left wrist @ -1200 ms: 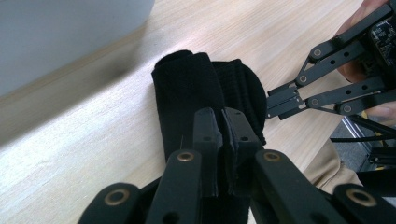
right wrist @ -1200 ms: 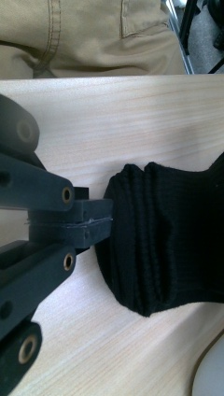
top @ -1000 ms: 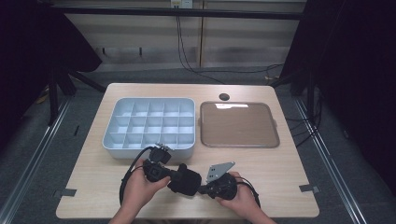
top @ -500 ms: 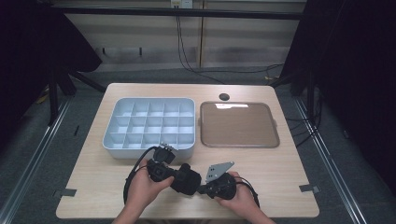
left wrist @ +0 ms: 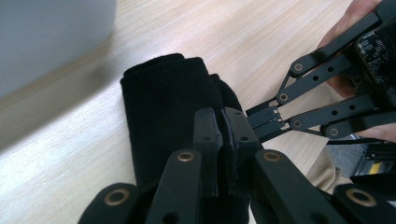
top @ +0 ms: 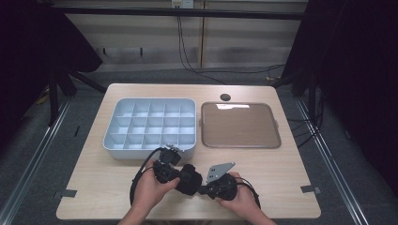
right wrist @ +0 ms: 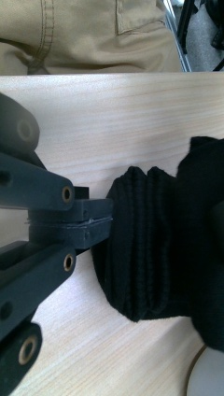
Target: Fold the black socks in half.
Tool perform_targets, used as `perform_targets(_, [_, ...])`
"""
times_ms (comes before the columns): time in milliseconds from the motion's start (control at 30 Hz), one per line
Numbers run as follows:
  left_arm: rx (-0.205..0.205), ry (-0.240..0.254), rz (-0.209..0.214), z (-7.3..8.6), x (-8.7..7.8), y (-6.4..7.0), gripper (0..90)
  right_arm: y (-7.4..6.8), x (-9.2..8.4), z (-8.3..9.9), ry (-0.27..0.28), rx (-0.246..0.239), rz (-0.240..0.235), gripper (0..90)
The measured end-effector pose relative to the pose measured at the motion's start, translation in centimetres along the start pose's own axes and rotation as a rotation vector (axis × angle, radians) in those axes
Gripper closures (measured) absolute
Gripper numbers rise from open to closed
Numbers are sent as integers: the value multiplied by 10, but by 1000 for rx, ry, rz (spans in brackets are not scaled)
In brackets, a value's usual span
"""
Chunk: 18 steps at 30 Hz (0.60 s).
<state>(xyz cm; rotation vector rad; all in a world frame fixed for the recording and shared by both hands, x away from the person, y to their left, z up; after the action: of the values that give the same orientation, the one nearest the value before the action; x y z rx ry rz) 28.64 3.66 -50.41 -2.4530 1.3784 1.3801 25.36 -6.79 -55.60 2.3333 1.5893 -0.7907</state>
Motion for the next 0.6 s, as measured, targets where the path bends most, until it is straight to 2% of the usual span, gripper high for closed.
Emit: perform_targets(600, [15, -22, 2, 2, 13, 7, 846, 1, 0, 0, -3, -6, 1, 900])
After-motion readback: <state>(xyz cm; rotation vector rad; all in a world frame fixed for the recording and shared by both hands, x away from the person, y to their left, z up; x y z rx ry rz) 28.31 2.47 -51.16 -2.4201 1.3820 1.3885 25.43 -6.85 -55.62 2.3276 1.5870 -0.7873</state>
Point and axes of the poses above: each handheld gripper's, and its own axes: x roughly forward along the jaws, z roughly out of its underside, y roughly to its right, the point moved 8 cm from there along x, roughly forward along the jaws, and after that the axes turned 12 degrees about y, right-handed, at the moved point
